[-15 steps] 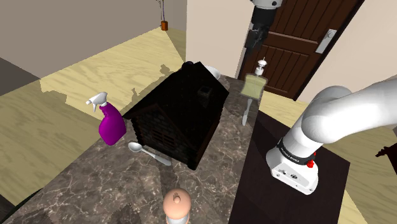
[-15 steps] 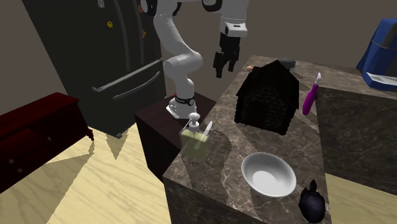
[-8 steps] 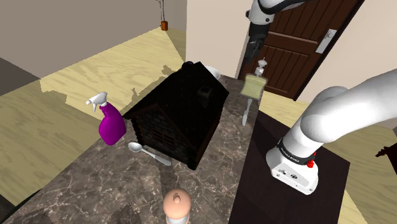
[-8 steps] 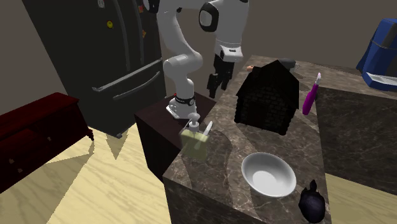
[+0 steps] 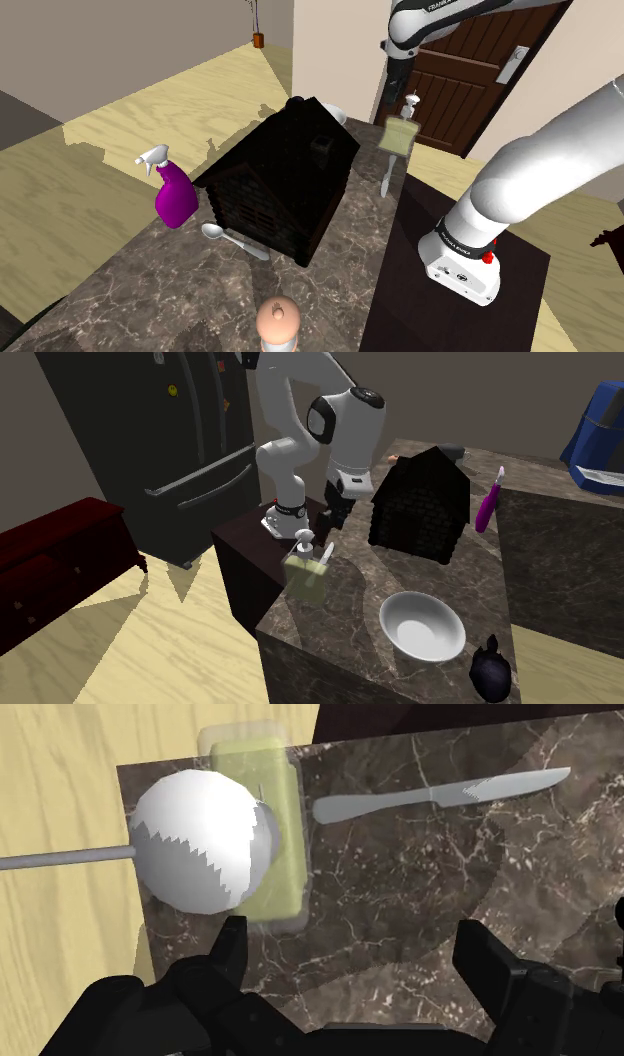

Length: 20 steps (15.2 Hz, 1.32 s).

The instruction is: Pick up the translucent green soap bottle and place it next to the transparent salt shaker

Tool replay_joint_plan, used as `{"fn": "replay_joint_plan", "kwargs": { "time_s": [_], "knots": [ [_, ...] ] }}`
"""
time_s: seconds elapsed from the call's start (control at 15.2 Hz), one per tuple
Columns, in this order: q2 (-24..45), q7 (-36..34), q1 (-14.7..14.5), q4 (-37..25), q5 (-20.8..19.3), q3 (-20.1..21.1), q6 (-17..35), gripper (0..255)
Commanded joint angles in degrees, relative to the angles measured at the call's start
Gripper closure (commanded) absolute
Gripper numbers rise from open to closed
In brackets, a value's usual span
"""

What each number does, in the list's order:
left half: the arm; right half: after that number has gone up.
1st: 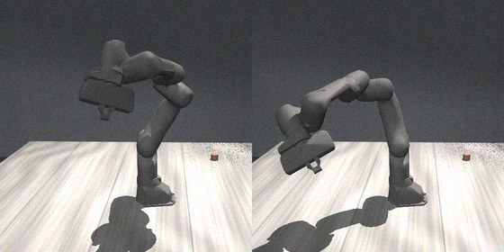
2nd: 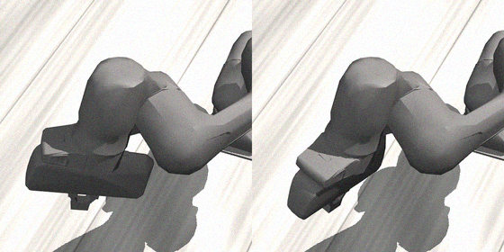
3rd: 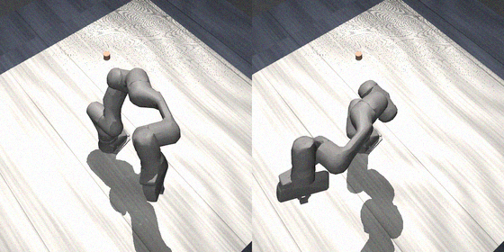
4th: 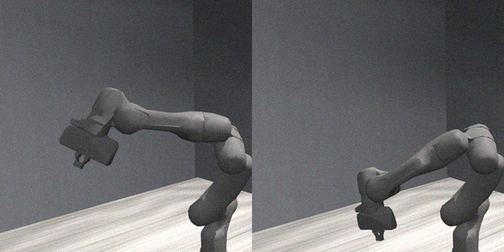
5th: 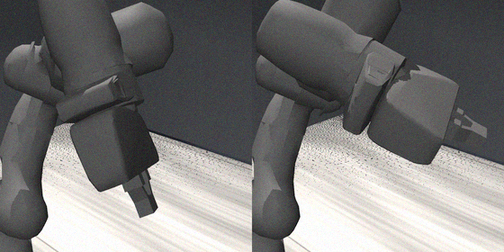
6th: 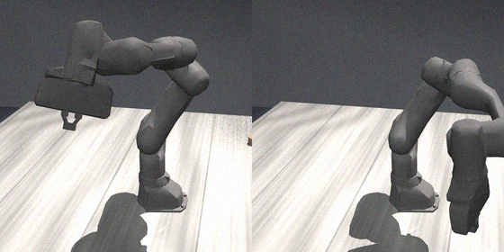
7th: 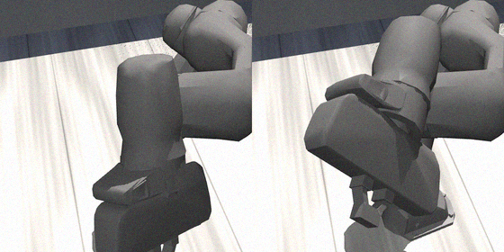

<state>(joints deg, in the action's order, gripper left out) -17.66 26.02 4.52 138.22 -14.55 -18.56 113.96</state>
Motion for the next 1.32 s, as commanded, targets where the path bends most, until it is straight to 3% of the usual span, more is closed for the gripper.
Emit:
{"fn": "replay_joint_plan", "kwargs": {
  "time_s": [0.0, 0.2, 0.66, 1.25],
  "knots": [
    [3.56, 2.3, 0.51, -0.59, -0.68, -1.5, 2.62, 0],
    [9.79, 5.77, 1.16, -2.63, -0.89, -3.5, 6.27, 0],
    [12.55, 5.99, 1.71, 0.47, -1.02, -4.33, 12.16, 0],
    [12.8, 6.02, 1.76, 0.69, -1.02, -4.39, 12.63, 0]
  ]
}}
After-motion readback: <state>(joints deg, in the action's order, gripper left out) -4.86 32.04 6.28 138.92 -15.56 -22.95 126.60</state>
